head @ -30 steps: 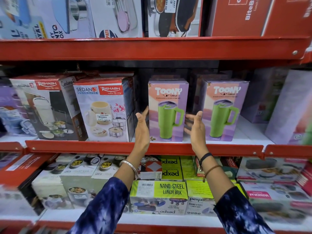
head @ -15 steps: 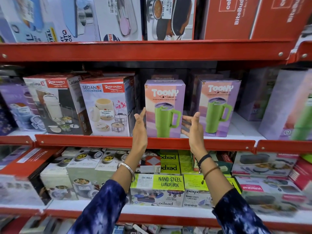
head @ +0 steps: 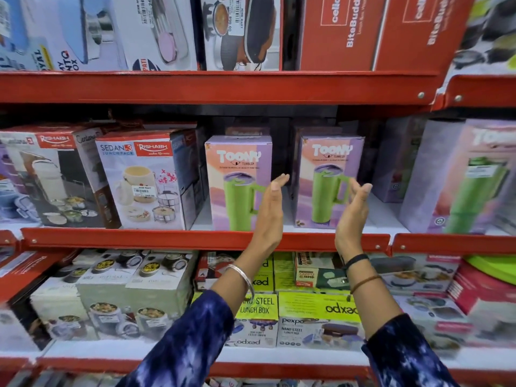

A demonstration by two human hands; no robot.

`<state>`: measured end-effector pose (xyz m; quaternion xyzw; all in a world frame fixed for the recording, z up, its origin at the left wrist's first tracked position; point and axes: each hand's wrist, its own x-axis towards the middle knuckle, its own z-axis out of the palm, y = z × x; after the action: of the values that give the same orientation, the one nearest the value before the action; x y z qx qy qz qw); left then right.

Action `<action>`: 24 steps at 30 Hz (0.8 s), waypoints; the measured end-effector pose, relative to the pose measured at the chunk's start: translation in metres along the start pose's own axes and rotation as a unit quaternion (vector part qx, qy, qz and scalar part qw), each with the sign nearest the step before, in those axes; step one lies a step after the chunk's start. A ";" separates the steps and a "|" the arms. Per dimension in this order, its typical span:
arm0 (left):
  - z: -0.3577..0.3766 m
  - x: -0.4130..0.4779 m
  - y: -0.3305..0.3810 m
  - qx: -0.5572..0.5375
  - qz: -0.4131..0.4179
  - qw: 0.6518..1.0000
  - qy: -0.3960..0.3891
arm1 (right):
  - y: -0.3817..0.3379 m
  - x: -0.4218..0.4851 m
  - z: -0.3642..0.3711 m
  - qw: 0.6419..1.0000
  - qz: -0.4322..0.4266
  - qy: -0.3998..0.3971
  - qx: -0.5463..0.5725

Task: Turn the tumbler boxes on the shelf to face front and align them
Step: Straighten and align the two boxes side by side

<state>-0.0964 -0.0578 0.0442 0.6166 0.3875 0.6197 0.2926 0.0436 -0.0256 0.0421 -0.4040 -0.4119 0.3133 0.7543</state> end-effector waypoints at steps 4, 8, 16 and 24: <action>0.030 0.016 -0.012 -0.004 -0.039 0.999 -0.006 | 0.004 0.030 -0.023 1.000 0.019 0.010 -0.011; 0.050 0.031 -0.016 -0.038 -0.118 0.992 0.006 | 0.011 0.053 -0.037 0.996 0.073 -0.033 -0.028; 0.057 0.036 -0.031 -0.042 -0.092 0.991 0.085 | 0.006 0.058 -0.043 0.990 0.111 -0.090 0.014; 0.055 0.029 -0.030 -0.072 -0.097 0.990 0.076 | 0.005 0.055 -0.054 0.988 0.118 -0.094 0.013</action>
<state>-0.0470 -0.0110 0.0306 0.5047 0.4207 0.6595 0.3651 0.1151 0.0019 0.0398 -0.4089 -0.4264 0.4418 0.6751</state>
